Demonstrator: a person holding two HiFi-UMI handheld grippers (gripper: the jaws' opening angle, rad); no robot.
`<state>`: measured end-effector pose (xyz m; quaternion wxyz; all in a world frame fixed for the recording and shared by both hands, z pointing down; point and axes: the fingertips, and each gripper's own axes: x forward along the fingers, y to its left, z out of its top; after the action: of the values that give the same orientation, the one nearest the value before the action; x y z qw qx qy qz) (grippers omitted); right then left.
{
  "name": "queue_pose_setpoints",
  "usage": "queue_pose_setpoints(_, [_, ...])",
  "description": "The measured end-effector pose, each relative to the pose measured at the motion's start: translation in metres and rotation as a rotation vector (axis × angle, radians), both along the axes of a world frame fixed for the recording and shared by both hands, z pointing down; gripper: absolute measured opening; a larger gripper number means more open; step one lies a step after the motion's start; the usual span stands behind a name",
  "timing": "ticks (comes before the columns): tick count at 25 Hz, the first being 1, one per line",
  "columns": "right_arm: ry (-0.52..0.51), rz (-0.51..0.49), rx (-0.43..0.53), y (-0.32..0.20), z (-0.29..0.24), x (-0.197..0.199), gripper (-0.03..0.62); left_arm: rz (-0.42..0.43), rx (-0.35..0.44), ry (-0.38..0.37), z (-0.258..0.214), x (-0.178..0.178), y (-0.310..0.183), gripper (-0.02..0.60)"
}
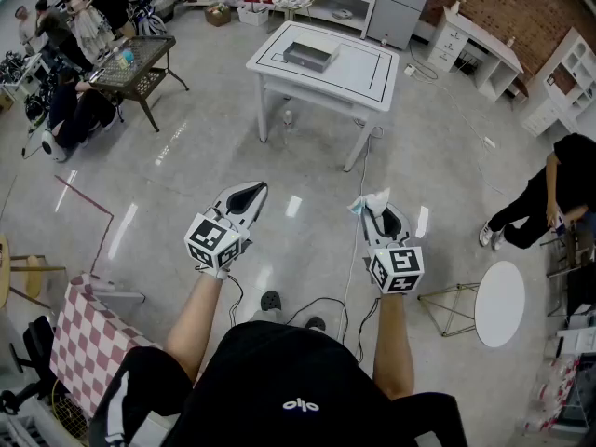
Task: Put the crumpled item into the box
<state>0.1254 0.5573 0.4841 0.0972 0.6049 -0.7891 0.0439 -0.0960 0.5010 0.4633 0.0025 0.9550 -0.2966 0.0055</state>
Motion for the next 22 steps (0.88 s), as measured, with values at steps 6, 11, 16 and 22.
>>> queue_pose_setpoints(6, [0.004,0.016,-0.008,-0.014,0.002,-0.014,0.133,0.010,-0.002,0.006,0.001,-0.017,-0.018,0.000])
queue_pose_setpoints(11, [0.008,0.031,-0.009,-0.024,0.003,-0.025,0.133,0.017,-0.005,0.020,0.002,-0.031,-0.033,0.000])
queue_pose_setpoints(16, [0.006,0.040,-0.016,-0.035,0.006,-0.038,0.133,0.032,-0.010,0.023,0.004,-0.039,-0.045,0.000])
queue_pose_setpoints(22, [0.005,0.030,-0.030,-0.056,0.014,-0.053,0.133,0.036,-0.018,0.020,0.009,-0.048,-0.065,0.000])
